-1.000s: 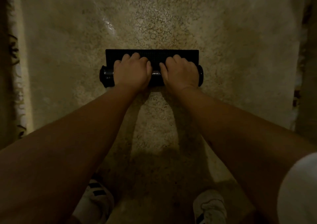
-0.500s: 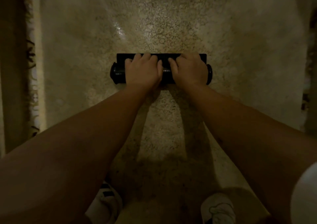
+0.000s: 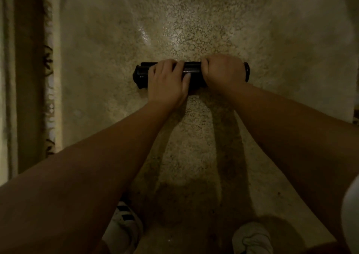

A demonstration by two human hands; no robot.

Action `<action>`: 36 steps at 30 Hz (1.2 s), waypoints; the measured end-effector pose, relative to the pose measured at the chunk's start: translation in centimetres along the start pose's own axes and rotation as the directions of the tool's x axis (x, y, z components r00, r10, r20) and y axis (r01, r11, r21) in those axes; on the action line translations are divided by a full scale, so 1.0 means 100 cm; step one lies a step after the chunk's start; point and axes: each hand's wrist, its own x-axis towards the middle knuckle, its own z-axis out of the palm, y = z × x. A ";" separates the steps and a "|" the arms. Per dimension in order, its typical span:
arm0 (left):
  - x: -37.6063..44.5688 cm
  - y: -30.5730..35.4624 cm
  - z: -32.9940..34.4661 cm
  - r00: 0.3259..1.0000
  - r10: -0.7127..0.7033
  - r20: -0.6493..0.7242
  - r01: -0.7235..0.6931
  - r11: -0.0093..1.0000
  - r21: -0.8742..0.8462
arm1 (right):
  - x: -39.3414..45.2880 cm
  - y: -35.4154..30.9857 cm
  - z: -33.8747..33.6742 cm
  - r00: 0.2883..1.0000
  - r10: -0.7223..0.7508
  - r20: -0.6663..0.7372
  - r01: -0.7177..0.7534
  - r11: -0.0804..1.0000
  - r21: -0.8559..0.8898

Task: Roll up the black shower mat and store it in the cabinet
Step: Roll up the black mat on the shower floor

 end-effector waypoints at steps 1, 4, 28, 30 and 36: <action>0.002 0.002 0.002 1.000 -0.019 -0.024 0.019 1.000 0.006 | 0.004 0.000 -0.002 0.999 -0.008 0.051 0.009 1.000 -0.010; 0.016 0.008 0.002 0.996 -0.077 -0.045 0.080 0.995 0.065 | 0.000 -0.003 0.001 0.991 0.074 0.114 -0.079 0.996 0.040; 0.025 -0.023 -0.007 0.964 0.238 0.116 -0.236 0.971 -0.024 | -0.028 0.018 0.006 0.998 0.043 -0.038 -0.043 0.999 0.019; 0.010 -0.044 -0.006 0.915 0.360 0.184 -0.387 0.912 0.136 | -0.025 0.019 0.006 0.998 0.043 -0.038 -0.042 0.999 0.033; 0.038 -0.048 -0.005 0.897 0.365 0.249 -0.406 0.902 0.143 | -0.021 0.044 -0.005 0.983 -0.179 0.045 0.174 0.980 0.097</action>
